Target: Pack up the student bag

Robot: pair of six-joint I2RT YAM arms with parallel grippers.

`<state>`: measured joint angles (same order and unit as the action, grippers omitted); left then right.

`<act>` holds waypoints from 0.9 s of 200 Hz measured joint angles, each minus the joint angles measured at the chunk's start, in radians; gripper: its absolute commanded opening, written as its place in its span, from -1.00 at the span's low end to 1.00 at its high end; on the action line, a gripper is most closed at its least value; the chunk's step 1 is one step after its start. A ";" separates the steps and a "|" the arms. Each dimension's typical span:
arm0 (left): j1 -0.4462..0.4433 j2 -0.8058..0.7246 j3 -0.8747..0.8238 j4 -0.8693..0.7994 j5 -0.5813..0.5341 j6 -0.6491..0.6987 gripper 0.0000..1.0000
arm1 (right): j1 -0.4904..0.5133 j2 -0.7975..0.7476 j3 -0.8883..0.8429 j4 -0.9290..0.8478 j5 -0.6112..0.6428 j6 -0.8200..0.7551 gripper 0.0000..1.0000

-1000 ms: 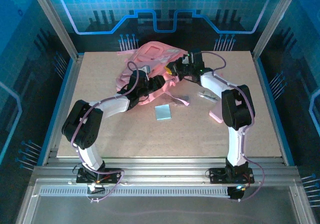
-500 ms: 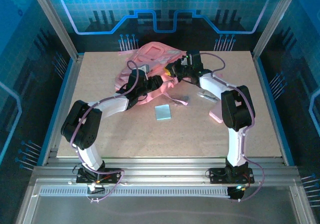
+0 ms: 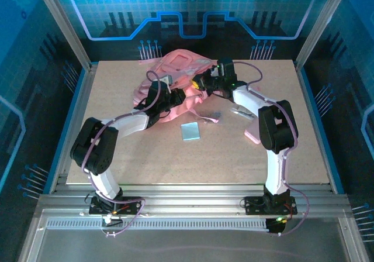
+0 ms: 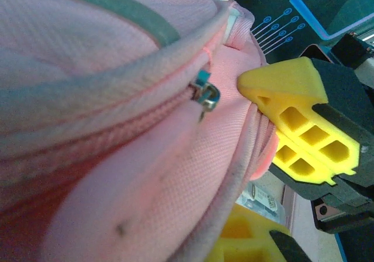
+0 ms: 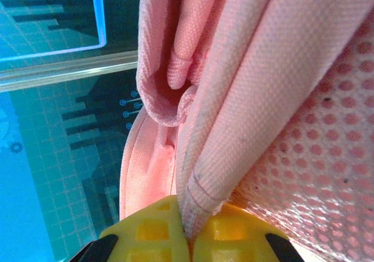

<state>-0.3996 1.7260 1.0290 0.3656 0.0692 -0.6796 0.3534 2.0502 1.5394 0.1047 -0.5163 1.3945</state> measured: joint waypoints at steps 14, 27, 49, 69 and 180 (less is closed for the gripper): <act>0.016 -0.051 -0.024 -0.047 0.009 0.012 -1.00 | 0.002 0.000 0.002 -0.016 -0.016 -0.014 -1.00; 0.034 -0.098 -0.035 -0.106 0.019 0.030 -1.00 | 0.002 0.000 0.011 -0.038 -0.030 -0.031 -1.00; 0.070 -0.173 -0.058 -0.190 0.045 0.054 -1.00 | 0.002 0.000 0.029 -0.068 -0.055 -0.060 -1.00; 0.096 -0.221 -0.078 -0.254 0.063 0.081 -1.00 | 0.004 0.000 0.040 -0.092 -0.070 -0.080 -1.00; 0.188 -0.298 0.018 -0.655 0.202 0.323 -1.00 | -0.056 0.164 0.368 -0.410 -0.114 -0.303 -0.58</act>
<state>-0.2115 1.4277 1.0473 -0.2890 0.2714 -0.3561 0.2974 2.2139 1.9076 -0.3054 -0.6308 1.0912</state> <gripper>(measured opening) 0.044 0.072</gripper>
